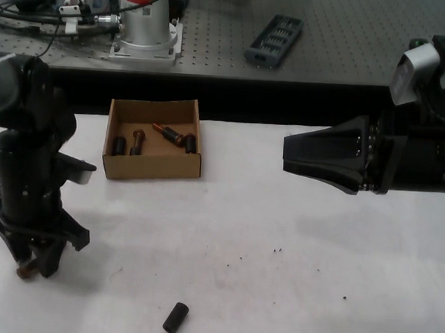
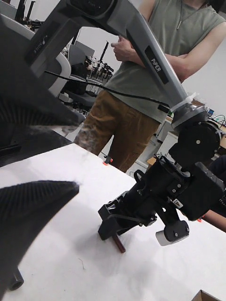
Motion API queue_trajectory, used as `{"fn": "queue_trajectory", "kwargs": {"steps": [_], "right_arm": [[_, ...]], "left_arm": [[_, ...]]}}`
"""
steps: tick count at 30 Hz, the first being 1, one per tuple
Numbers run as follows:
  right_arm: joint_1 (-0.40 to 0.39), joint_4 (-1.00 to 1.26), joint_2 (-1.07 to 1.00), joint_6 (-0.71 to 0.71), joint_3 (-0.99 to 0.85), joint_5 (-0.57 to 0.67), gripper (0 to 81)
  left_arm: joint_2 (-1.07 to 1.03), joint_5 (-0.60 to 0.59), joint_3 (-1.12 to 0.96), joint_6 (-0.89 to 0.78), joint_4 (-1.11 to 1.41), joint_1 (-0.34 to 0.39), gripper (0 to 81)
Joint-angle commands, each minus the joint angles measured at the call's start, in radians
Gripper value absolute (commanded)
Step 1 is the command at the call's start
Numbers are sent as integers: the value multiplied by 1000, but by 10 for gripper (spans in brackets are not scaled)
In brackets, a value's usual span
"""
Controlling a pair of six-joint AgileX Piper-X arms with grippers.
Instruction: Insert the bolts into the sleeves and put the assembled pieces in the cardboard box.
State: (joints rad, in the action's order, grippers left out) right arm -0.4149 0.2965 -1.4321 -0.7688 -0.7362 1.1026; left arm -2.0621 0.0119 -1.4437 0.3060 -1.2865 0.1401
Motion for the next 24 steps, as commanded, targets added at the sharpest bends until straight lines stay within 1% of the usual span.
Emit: {"fn": "queue_trajectory", "kwargs": {"steps": [1,2,3,6,7,8,13,15,17,20,24], "right_arm": [[6,1,11,-1,-11,15,292],[6,1,11,-1,-11,15,292],[6,1,11,-1,-11,15,292],[6,3,11,-1,-11,15,292],[6,5,11,-1,-11,15,292],[6,8,11,-1,-11,15,292],[6,10,11,-1,-11,15,292],[6,9,11,8,-11,15,292],[9,9,11,25,-11,15,292],[34,9,11,29,-11,-1,292],[82,9,11,26,-11,-32,292]], "left_arm": [[-30,22,1,-30,-43,3,297],[-31,26,1,-41,-43,3,265],[-31,26,1,-56,-41,3,214],[-31,12,1,-99,-53,12,7],[-31,-12,1,-109,-63,16,1],[-31,-62,1,-133,-73,23,1],[-31,-415,1,-306,-79,57,6],[-31,-501,1,-315,-77,84,6],[-31,-547,1,-322,-77,122,6],[-31,-604,1,-358,-44,187,6],[-31,-747,1,-499,83,263,6]]}}
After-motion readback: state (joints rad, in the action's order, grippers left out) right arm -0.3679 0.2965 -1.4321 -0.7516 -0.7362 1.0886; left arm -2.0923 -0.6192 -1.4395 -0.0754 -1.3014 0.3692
